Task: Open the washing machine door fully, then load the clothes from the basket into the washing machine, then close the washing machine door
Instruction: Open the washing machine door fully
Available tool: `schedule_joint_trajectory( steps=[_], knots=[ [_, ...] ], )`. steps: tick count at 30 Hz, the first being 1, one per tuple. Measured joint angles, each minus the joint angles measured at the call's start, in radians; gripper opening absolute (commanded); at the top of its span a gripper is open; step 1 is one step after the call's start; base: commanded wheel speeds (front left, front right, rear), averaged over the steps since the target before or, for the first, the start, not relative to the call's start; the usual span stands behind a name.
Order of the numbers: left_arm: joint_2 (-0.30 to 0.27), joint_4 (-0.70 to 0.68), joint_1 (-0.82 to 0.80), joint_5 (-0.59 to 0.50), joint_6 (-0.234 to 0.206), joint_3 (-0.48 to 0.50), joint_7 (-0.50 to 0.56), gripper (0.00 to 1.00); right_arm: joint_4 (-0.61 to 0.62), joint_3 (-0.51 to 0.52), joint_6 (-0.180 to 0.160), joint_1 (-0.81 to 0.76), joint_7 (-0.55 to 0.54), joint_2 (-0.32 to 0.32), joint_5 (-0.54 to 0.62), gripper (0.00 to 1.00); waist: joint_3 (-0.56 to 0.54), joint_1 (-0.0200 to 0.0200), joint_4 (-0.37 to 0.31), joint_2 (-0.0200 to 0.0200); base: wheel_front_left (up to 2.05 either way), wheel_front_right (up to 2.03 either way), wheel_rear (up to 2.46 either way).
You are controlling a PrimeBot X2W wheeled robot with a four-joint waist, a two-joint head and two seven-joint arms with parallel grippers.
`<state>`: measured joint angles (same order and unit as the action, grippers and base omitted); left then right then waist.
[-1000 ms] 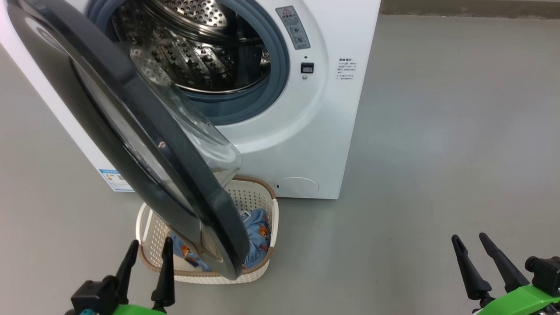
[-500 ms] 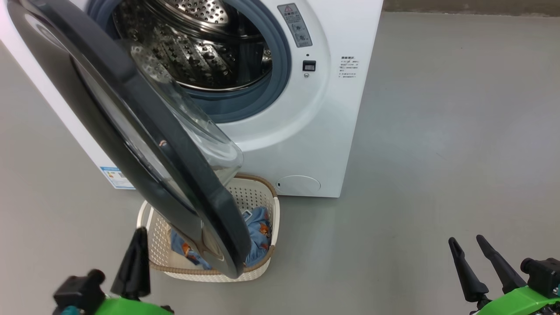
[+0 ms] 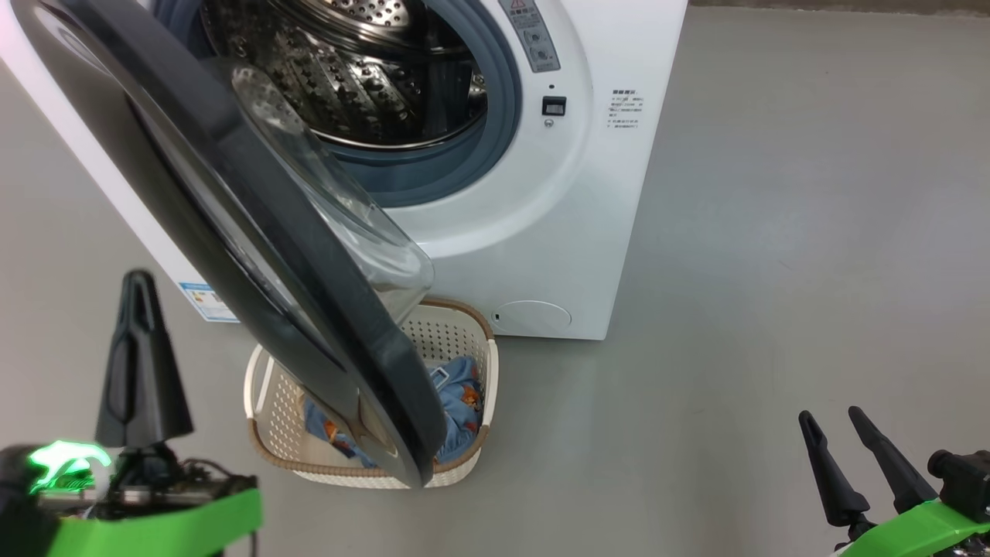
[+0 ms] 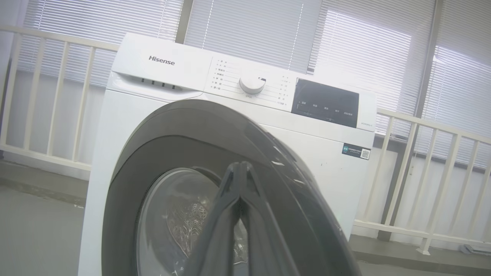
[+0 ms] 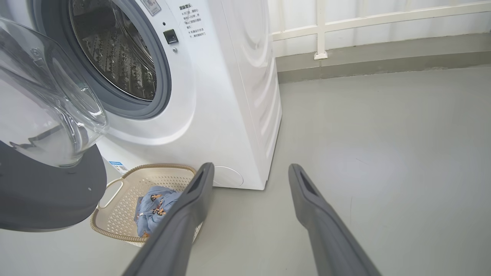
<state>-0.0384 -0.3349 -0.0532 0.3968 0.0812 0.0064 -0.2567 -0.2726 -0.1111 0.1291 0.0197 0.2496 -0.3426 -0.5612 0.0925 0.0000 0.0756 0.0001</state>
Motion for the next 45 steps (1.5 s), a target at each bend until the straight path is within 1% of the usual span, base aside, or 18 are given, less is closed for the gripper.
schedule_joint_trajectory(
  steps=[3, 4, 7, 9, 11, 14, 18, 20, 21, 26, 30, 34, 38, 45],
  knots=[
    [0.0, -0.109, -0.009, -0.014, -0.03, -0.064, 0.0, 0.0, 0.002, 0.005, 0.0, 0.0, 0.0, 0.0, 0.006, 1.0, 0.005, 0.0, -0.003, 0.0, 0.0, 0.0, 0.0],
    [0.0, -0.135, -0.014, -0.023, -0.034, -0.093, 0.0, 0.0, 0.002, 0.009, 0.0, 0.0, 0.0, 0.001, 0.006, 1.0, 0.006, 0.0, -0.004, 0.0, 0.0, 0.0, 0.0],
    [-0.002, -0.165, -0.02, -0.068, -0.039, -0.205, 0.0, 0.0, 0.003, 0.018, 0.0, 0.0, 0.0, 0.004, 0.006, 1.0, 0.011, 0.0, -0.005, 0.0, 0.0, 0.0, 0.0],
    [-0.002, -0.164, -0.033, -0.071, -0.042, -0.287, 0.0, 0.0, 0.004, 0.02, 0.0, 0.001, 0.0, 0.008, 0.006, 1.0, 0.014, 0.0, -0.006, 0.0, 0.0, 0.0, 0.0],
    [-0.003, -0.143, -0.045, -0.071, -0.043, -0.361, 0.0, 0.0, 0.004, 0.021, 0.0, 0.001, 0.0, 0.011, 0.006, 1.0, 0.014, 0.0, -0.007, 0.0, 0.0, 0.0, 0.0],
    [-0.005, -0.076, -0.055, -0.06, -0.043, -0.459, 0.0, 0.0, 0.004, 0.019, 0.0, 0.002, 0.0, 0.014, 0.006, 1.0, 0.015, 0.0, -0.012, 0.0, 0.0, 0.0, 0.0],
    [-0.009, 0.031, -0.058, 0.0, -0.051, -0.565, 0.0, 0.0, 0.004, 0.018, 0.0, 0.002, 0.0, 0.015, 0.007, 1.0, 0.014, 0.0, -0.02, 0.0, 0.0, 0.0, 0.0],
    [-0.01, 0.081, -0.059, 0.052, -0.051, -0.603, 0.0, 0.0, 0.004, 0.015, 0.0, 0.002, 0.0, 0.016, 0.007, 1.0, 0.013, 0.0, -0.022, 0.0, 0.0, 0.0, 0.0],
    [-0.01, 0.112, -0.059, 0.058, -0.051, -0.618, 0.0, 0.0, 0.004, 0.014, 0.0, 0.002, 0.0, 0.017, 0.007, 1.0, 0.013, 0.0, -0.024, 0.0, 0.0, 0.0, 0.0],
    [-0.011, 0.232, -0.059, 0.122, -0.052, -0.635, 0.001, 0.0, 0.004, 0.003, 0.0, 0.003, 0.0, 0.019, 0.007, 1.0, 0.014, 0.0, -0.026, 0.0, 0.0, 0.0, 0.0],
    [-0.011, 0.293, -0.066, 0.148, -0.051, -0.629, 0.001, 0.0, 0.004, 0.001, 0.0, 0.003, 0.0, 0.019, 0.007, 1.0, 0.014, 0.0, -0.023, 0.0, 0.0, 0.0, 0.0],
    [-0.011, 0.357, -0.084, 0.176, -0.051, -0.601, 0.001, 0.0, 0.004, -0.004, 0.0, 0.003, 0.0, 0.019, 0.007, 1.0, 0.011, 0.0, -0.022, 0.0, 0.0, 0.0, 0.0],
    [-0.011, 0.39, -0.095, 0.196, -0.059, -0.575, 0.001, 0.0, 0.004, -0.004, 0.0, 0.004, 0.0, 0.019, 0.007, 1.0, 0.012, 0.0, -0.021, 0.0, 0.0, 0.0, 0.0],
    [-0.009, 0.417, -0.111, 0.218, -0.058, -0.55, 0.001, 0.0, 0.004, -0.005, 0.0, 0.007, 0.0, 0.019, 0.007, 1.0, 0.022, 0.0, -0.014, 0.0, 0.0, 0.0, 0.0]
  ],
)
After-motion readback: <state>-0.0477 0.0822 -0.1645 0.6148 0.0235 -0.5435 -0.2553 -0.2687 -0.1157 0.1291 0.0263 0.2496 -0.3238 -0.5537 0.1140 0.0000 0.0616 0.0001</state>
